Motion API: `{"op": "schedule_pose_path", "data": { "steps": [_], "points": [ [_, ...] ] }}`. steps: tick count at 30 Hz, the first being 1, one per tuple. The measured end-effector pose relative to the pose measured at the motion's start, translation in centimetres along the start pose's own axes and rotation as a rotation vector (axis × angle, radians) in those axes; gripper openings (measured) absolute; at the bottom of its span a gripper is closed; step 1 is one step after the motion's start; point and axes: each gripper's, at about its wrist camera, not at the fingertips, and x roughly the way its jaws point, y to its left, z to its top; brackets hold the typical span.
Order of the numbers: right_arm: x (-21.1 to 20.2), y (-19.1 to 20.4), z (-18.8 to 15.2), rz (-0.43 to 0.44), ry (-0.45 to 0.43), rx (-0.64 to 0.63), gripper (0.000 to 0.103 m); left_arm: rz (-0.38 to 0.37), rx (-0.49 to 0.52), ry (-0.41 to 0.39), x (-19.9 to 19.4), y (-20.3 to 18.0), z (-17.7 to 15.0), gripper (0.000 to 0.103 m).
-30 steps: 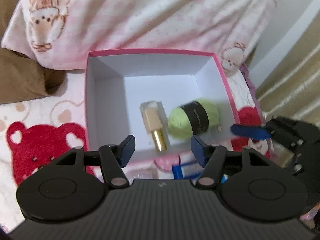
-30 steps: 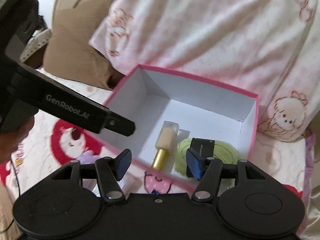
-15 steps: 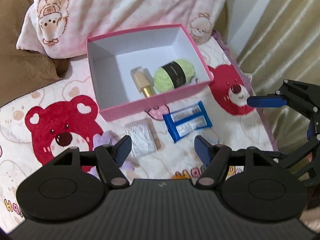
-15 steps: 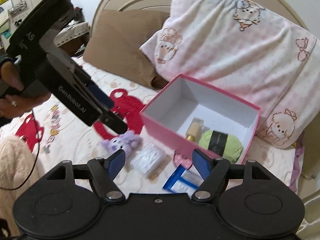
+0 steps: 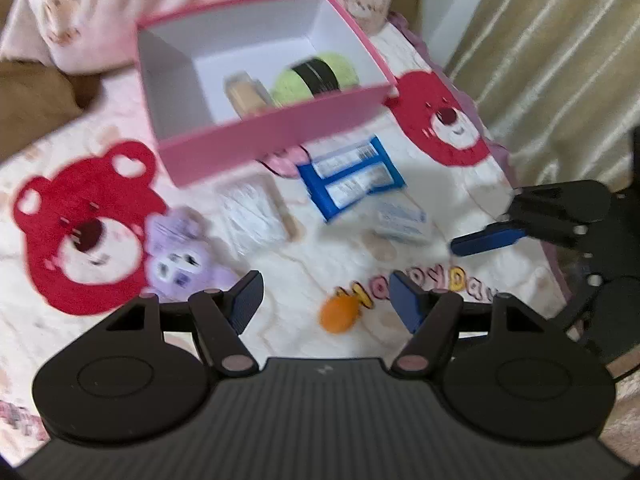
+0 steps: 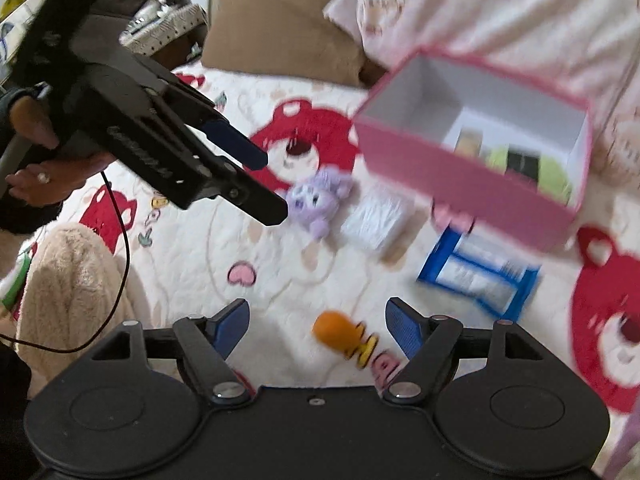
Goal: Organize objects
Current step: 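Open the left tool to release the bottle and withdraw, then reach the left tool to the orange sponge and close on it, then carry the orange sponge with the left tool over the pink box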
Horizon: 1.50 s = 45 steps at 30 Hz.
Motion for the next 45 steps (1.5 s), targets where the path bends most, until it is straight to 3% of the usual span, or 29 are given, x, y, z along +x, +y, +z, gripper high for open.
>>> {"op": "schedule_pose_path", "data": {
  "steps": [9,17,22,27,32,34,36,39,45],
  "points": [
    [5.0,-0.9,-1.7,0.016,0.084,0.108,0.079,-0.1,-0.072,0.053,6.0,1.2,-3.2,0.066],
    [9.5,-1.4,-3.6,0.03,0.164,0.199,0.079,-0.104,-0.075,0.032,8.5,2.1,-5.4,0.064],
    [11.3,-0.9,-4.6,-0.045,0.114,0.158,0.079,-0.098,-0.096,-0.066,9.3,2.8,-6.4,0.056],
    [12.4,-1.3,-5.4,-0.136,0.064,0.14,0.079,-0.107,-0.097,-0.06,11.5,2.6,-7.5,0.048],
    [12.4,-0.9,-5.9,-0.137,0.023,0.113,0.078,-0.134,-0.113,-0.046,13.0,2.4,-8.1,0.037],
    [12.5,-0.6,-6.1,-0.145,-0.008,0.081,0.075,-0.137,-0.125,-0.066,13.1,2.5,-8.3,0.034],
    [12.7,-0.4,-6.1,-0.135,-0.031,0.066,0.062,-0.139,-0.116,-0.074,13.1,2.3,-8.4,0.033],
    [13.2,-0.5,-6.2,-0.169,-0.042,0.078,0.053,-0.142,-0.108,-0.08,13.3,2.1,-8.5,0.033],
    [12.5,-0.2,-6.3,-0.18,-0.07,0.069,0.054,-0.162,-0.1,-0.071,13.0,1.8,-8.4,0.032]
  ]
}}
